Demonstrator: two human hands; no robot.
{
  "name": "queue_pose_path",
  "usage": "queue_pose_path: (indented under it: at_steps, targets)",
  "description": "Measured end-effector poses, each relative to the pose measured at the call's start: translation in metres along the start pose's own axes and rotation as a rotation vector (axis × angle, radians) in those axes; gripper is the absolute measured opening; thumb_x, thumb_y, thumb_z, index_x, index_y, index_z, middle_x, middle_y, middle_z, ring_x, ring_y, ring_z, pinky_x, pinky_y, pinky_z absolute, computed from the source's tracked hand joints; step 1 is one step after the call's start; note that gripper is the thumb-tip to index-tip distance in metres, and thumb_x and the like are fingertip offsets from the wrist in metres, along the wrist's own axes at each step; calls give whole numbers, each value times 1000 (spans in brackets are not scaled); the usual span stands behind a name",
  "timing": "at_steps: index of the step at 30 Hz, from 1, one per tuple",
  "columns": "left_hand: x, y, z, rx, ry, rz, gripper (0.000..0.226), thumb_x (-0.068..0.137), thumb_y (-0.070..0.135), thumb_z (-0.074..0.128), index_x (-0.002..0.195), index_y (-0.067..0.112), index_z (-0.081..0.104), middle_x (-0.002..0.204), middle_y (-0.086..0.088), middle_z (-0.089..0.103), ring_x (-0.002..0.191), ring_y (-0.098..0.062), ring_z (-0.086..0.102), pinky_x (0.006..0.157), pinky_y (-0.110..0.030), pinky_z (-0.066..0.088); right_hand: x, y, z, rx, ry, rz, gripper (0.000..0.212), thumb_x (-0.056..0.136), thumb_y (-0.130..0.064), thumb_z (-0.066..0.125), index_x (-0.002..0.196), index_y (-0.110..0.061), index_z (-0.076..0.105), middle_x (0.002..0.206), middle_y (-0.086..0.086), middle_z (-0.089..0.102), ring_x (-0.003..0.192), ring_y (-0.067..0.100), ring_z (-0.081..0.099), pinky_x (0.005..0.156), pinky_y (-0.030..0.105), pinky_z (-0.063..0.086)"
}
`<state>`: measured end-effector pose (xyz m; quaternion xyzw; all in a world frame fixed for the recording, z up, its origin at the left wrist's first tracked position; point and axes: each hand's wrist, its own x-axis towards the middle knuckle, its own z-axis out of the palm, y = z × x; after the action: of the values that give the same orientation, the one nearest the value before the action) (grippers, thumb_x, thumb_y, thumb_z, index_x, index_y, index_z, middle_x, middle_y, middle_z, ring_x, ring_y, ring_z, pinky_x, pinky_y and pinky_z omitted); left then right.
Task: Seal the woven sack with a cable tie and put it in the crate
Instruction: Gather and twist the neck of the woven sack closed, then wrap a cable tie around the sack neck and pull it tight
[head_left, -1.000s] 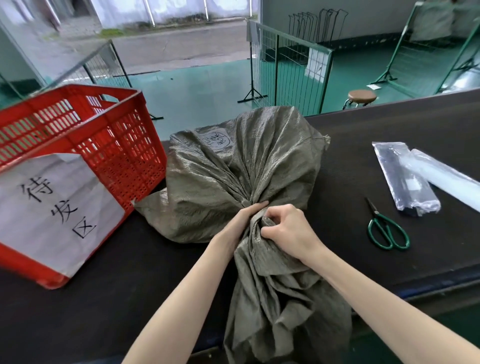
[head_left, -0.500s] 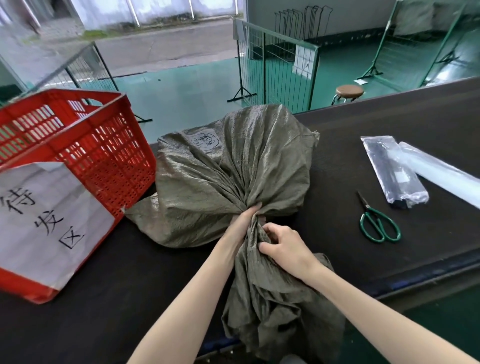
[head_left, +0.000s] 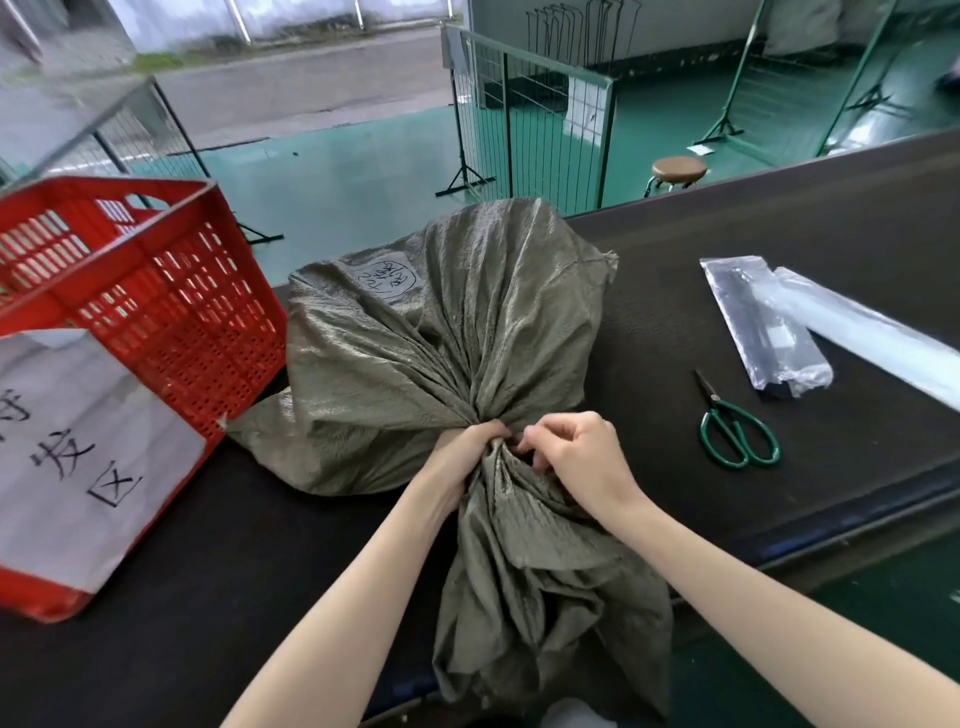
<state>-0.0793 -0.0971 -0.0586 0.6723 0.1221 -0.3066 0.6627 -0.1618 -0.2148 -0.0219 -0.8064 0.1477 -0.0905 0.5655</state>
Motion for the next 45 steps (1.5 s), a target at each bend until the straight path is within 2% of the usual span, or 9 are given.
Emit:
queue_pose_path:
  at_steps: [11, 14, 17, 22, 27, 30, 37, 40, 45]
  targets:
    - [4, -16, 27, -236, 223, 149, 4, 84, 5, 61, 81, 5, 63, 70, -8, 63, 58, -17, 56, 56, -24, 45, 68, 71, -72, 48, 476, 150, 19, 79, -15, 57, 61, -21, 60, 56, 6, 64, 56, 23, 64, 65, 38, 53]
    - [11, -23, 31, -250, 273, 204, 6, 79, 6, 63, 84, 6, 66, 83, -14, 66, 68, -22, 59, 68, -28, 47, 87, 99, -107, -137, 589, 220, 11, 78, -18, 54, 74, -17, 64, 77, 14, 70, 84, 36, 65, 79, 41, 51]
    - [20, -26, 35, -242, 339, 253, 46, 66, 16, 65, 106, -5, 66, 112, -21, 69, 99, -30, 67, 93, -41, 51, 92, 125, -146, -379, 653, 340, 17, 84, -15, 54, 94, -9, 65, 103, 23, 66, 100, 42, 59, 82, 41, 46]
    - [37, -35, 37, -201, 419, 257, 70, 54, 29, 68, 115, -5, 62, 122, -20, 65, 115, -34, 61, 105, -52, 43, 101, 174, -194, -633, 577, 479, 30, 85, -16, 56, 110, 0, 54, 121, 27, 54, 113, 44, 52, 88, 48, 45]
    - [39, -27, 45, -179, 468, 260, 58, 66, 19, 65, 118, -5, 61, 127, -16, 63, 118, -30, 59, 110, -46, 39, 122, 198, -219, -707, 406, 673, 56, 89, -26, 54, 136, -4, 34, 143, 27, 32, 130, 44, 31, 102, 52, 34]
    - [42, -26, 49, -180, 480, 302, 51, 77, 7, 65, 127, 2, 57, 135, -4, 58, 124, -20, 53, 115, -39, 33, 136, 204, -222, -748, 368, 675, 52, 89, -31, 54, 131, -4, 40, 144, 26, 27, 130, 43, 29, 103, 50, 31]
    - [49, -30, 54, -174, 533, 368, 63, 69, 17, 64, 129, 5, 56, 137, -1, 56, 127, -18, 50, 117, -38, 29, 155, 214, -224, -866, 340, 634, 45, 93, -31, 54, 128, -5, 42, 145, 28, 25, 127, 43, 31, 101, 49, 33]
    - [53, -31, 56, -182, 541, 407, 53, 77, 5, 63, 130, 3, 55, 138, -1, 55, 129, -18, 48, 117, -36, 28, 158, 217, -225, -914, 322, 587, 40, 95, -26, 50, 125, -1, 45, 140, 29, 33, 126, 43, 34, 99, 49, 35]
    - [53, -30, 59, -182, 538, 462, 59, 67, 14, 60, 126, 9, 57, 137, 0, 56, 128, -17, 49, 118, -37, 28, 156, 219, -221, -914, 362, 433, 28, 94, -16, 47, 108, 5, 58, 121, 28, 55, 114, 43, 50, 89, 48, 43]
